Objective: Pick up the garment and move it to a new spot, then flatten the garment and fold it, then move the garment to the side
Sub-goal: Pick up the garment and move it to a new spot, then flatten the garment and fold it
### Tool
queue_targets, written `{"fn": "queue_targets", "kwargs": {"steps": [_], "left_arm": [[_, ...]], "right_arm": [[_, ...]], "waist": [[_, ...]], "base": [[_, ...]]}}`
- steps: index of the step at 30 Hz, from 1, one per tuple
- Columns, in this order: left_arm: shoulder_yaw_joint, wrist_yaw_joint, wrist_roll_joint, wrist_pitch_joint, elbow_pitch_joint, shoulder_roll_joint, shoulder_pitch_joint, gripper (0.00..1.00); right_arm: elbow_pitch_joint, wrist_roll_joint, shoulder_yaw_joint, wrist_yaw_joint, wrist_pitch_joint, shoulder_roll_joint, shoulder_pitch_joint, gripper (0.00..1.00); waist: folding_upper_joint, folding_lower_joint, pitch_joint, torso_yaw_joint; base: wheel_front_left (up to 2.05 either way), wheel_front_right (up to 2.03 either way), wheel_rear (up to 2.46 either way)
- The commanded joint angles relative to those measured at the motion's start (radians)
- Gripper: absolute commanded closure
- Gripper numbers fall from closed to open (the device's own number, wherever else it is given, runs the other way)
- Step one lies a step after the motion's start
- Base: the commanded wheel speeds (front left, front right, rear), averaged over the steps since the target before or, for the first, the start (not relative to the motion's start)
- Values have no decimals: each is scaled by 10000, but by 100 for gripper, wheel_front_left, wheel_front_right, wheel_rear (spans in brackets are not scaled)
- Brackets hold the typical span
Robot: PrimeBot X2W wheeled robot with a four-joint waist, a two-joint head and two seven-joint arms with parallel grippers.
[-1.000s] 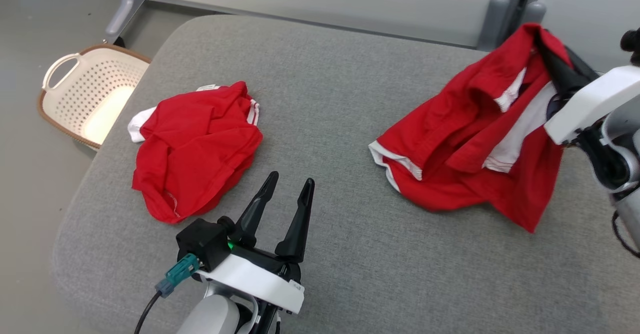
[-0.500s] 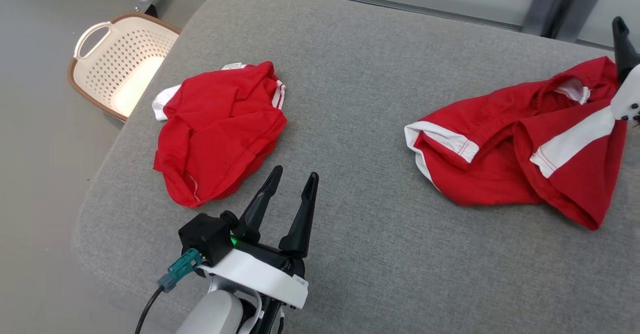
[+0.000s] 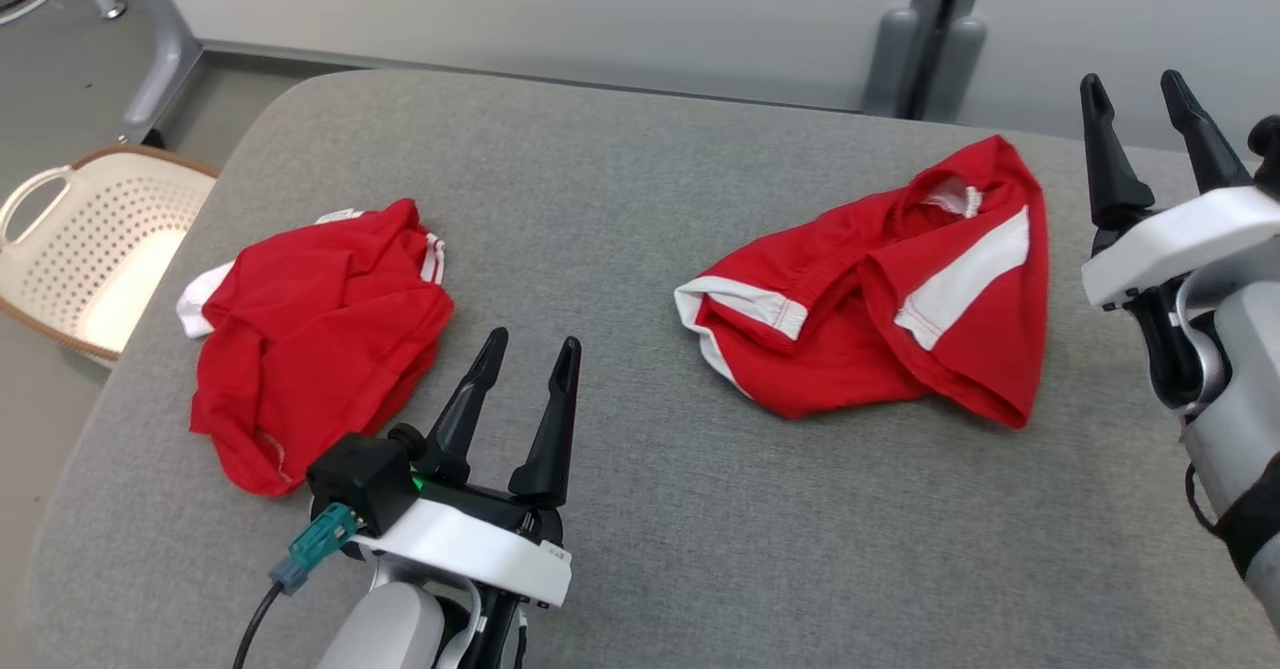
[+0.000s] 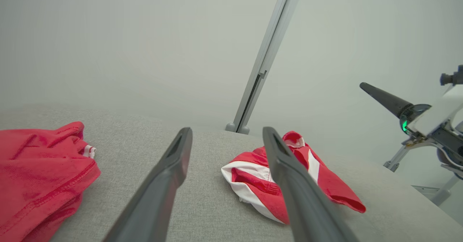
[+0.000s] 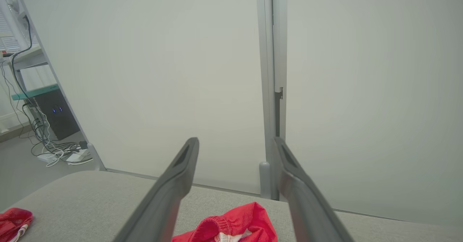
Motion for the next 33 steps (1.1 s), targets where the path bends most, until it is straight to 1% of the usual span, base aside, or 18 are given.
{"fn": "queue_targets", "kwargs": {"steps": [1, 3, 7, 12, 14, 16, 19, 23, 25, 31, 33], "left_arm": [[77, -57, 68, -4, -26, 45, 137, 0], [203, -82, 102, -4, -48, 44, 184, 0], [436, -71, 136, -2, -116, 42, 383, 0], [618, -100, 157, -4, -129, 42, 569, 0], [632, -127, 165, -4, -94, 42, 585, 0], [635, -127, 184, -4, -76, 44, 604, 0], [591, -157, 204, -4, -42, 42, 567, 0], [540, -186, 216, -4, -21, 42, 460, 0], [513, -205, 223, -4, 10, 44, 425, 0], [400, -179, 97, -4, 63, 44, 326, 0], [375, -161, 69, -4, 56, 45, 303, 0]], "right_arm": [[-212, -62, -112, 1, -55, 60, 364, 0], [-1051, -360, -519, 1, -56, 133, 1121, 0], [-2696, -1028, -1278, 1, -60, 555, 2815, 0], [-4347, -1821, -2106, 3, -50, 1356, 4764, 0], [-4814, -1981, -2538, 0, -41, 1657, 5332, 0], [-5184, -2125, -2703, 3, -41, 1970, 5809, 0], [-5479, -2448, -2826, 3, -41, 2147, 6215, 0], [-5634, -2679, -2509, 1, -42, 2280, 6403, 0], [-5627, -2545, -2047, 3, 28, 2283, 6452, 0], [-5270, -1983, -272, 1, 702, 1951, 6320, 0], [-5151, -1911, -69, 1, 804, 1925, 6229, 0]], "waist": [[0, 0, -372, -456], [0, 0, -496, -682], [0, 0, -722, -1096], [0, 0, -810, -1517], [0, 0, -792, -1627], [0, 0, -780, -1721], [0, 0, -752, -1788], [0, 0, -682, -1762], [0, 0, -630, -1677], [0, 0, -361, -1242], [0, 0, -298, -1151]], "base": [[0, 0, 0], [0, 0, 0], [0, 0, 0], [0, 0, 0], [0, 0, 0], [0, 0, 0], [0, 0, 0], [0, 0, 0], [0, 0, 0], [0, 0, 0], [0, 0, 0]]}}
